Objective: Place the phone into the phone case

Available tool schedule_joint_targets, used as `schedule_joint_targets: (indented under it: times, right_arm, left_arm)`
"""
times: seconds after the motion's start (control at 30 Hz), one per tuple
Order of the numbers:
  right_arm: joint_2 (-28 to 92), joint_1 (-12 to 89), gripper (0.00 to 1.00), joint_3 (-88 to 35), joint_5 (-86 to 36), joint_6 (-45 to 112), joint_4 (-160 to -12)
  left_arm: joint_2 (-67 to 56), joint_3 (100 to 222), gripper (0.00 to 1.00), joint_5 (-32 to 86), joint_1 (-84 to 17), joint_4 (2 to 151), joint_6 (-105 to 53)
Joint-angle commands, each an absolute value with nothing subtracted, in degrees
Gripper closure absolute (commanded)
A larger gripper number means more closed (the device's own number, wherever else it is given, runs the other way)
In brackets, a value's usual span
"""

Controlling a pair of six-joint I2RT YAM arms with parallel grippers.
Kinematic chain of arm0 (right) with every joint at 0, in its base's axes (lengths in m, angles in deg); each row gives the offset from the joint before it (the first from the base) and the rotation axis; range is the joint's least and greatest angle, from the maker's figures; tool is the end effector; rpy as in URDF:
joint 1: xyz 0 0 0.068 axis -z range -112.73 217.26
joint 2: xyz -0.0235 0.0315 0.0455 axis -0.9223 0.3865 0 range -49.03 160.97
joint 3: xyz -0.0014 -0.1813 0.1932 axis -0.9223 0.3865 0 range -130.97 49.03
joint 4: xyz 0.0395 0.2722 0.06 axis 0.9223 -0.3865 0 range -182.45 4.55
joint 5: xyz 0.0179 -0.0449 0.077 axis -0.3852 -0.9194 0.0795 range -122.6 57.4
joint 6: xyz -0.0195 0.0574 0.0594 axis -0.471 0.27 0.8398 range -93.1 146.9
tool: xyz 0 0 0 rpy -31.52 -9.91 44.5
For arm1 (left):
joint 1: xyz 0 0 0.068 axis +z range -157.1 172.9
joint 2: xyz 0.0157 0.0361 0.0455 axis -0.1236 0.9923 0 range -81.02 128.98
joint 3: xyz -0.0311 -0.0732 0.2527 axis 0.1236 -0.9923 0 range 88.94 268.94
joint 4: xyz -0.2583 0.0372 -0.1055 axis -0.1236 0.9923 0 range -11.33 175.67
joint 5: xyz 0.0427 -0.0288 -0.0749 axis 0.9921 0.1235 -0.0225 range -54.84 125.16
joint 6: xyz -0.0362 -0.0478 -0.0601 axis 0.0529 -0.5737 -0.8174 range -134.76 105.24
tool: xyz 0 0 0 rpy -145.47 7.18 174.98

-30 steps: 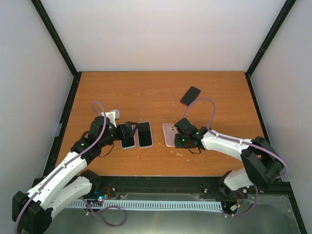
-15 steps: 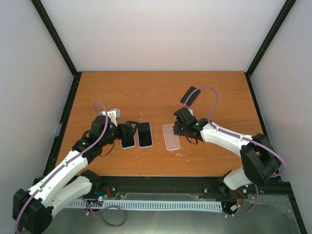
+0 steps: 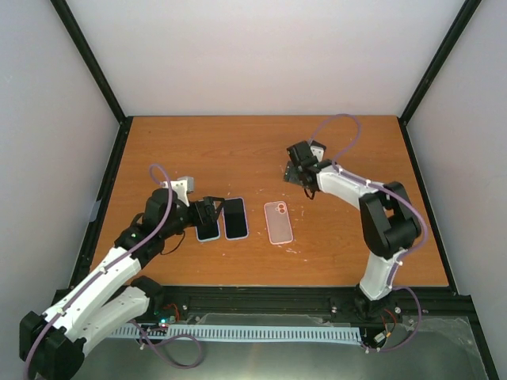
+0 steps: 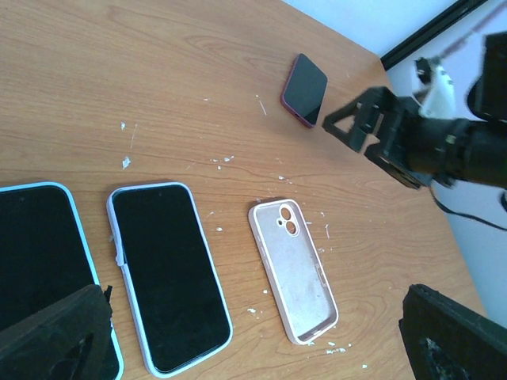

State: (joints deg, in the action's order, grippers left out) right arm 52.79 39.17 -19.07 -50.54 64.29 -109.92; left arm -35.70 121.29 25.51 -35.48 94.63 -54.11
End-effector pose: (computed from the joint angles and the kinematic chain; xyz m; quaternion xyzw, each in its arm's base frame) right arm 0.3668 0.1698 0.1428 0.1196 0.9434 0.0203 0.3087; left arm 0.2073 -0.1261 0.2228 -0.0395 0.8584 -0.3422 0.3801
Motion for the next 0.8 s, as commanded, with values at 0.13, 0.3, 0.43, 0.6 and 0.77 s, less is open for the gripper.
schedule_joint_targets:
  times: [0.13, 0.3, 0.43, 0.6, 0.77]
  right_arm:
    - [66.4, 44.0, 0.01, -31.1, -54.0, 65.9, -109.1]
    - [72.5, 45.6, 0.02, -38.4, -53.8, 66.0, -110.2]
    - [76.1, 46.3, 0.02, -42.4, -51.6, 65.2, -110.1]
    - [79.8, 46.8, 0.02, -46.9, -53.8, 67.0, -113.0]
    - [83.2, 47.0, 0.02, -50.1, -53.6, 68.1, -114.5]
  left_arm:
    - [-39.0, 122.2, 0.01, 24.7, -35.5, 95.3, -53.5]
    - [-40.1, 121.9, 0.01, 25.2, -35.5, 96.1, -53.5]
    - [-40.3, 121.8, 0.01, 25.2, -35.5, 96.5, -53.5]
    - [-40.8, 120.9, 0.01, 25.0, -35.5, 96.0, -54.0]
    - [-40.8, 121.3, 0.00, 24.9, -35.5, 96.9, -54.0]
